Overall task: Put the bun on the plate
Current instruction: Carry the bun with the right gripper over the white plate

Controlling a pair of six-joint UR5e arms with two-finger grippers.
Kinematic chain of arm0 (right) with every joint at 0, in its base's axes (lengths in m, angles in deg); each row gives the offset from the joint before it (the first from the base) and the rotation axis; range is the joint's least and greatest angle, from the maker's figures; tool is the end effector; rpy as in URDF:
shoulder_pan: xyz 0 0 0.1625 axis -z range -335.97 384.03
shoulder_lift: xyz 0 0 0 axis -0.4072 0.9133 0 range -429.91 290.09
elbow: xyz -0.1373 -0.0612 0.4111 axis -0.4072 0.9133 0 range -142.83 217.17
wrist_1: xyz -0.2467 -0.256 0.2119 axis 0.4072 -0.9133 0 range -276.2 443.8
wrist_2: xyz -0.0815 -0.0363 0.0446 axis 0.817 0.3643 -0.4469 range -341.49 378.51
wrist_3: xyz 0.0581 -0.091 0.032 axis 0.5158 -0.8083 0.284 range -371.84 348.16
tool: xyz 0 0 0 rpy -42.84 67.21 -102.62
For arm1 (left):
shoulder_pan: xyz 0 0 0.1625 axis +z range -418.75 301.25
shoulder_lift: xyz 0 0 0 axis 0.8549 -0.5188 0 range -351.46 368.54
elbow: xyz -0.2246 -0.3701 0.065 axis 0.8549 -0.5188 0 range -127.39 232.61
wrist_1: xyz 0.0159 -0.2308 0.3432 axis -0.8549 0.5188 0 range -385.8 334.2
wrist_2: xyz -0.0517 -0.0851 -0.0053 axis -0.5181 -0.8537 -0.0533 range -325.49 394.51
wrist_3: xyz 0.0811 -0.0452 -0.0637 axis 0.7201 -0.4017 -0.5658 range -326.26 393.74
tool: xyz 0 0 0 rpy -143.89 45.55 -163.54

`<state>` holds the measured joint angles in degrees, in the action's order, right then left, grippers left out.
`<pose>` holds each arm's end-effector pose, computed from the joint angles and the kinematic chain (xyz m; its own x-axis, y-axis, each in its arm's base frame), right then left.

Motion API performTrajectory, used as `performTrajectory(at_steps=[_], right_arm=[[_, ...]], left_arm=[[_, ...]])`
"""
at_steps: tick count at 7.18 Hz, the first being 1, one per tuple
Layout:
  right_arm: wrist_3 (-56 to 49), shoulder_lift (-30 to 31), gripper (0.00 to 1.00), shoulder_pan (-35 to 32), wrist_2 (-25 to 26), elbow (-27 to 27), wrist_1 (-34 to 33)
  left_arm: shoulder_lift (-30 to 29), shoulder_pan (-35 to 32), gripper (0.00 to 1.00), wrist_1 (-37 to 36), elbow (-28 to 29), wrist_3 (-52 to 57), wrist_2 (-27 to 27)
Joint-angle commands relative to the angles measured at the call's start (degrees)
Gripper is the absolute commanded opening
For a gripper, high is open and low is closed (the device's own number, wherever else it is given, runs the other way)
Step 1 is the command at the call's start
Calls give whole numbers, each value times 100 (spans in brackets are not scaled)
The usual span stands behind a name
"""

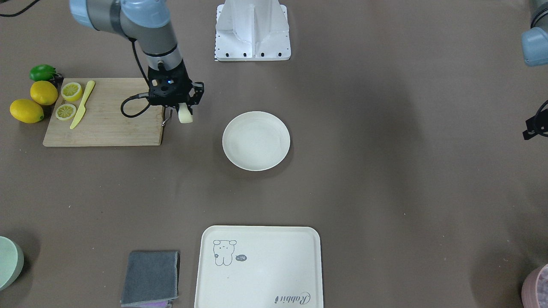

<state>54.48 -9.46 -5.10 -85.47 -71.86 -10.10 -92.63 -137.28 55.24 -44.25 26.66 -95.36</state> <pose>-0.4924 -0.3958 0.2571 0.6990 -0.0566 0.7129 -0.0472 0.9910 0.1250 0.0533 -0.5702 0.5403 0.7507 0.1305 -0.6477 -0.1046 0.9914 0.0784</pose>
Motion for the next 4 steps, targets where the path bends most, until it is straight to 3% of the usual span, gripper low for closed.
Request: performTrajectory(at_steps=[1,2,3,4], right_arm=[[677,-1591,34,205,280,1343,-76],[881,-2250,35,302,430,2089,-49],[909,-2414,36,355,449,2357,-23],[874,-2389,49,355,458,2386,-23]], left_arm=[[0,-4,98,0,0,-4,-3],[0,-4,98,0,0,-4,-3],[0,-4,98,0,9,-4,-3],[9,-4,98,0,9,-4,-3]])
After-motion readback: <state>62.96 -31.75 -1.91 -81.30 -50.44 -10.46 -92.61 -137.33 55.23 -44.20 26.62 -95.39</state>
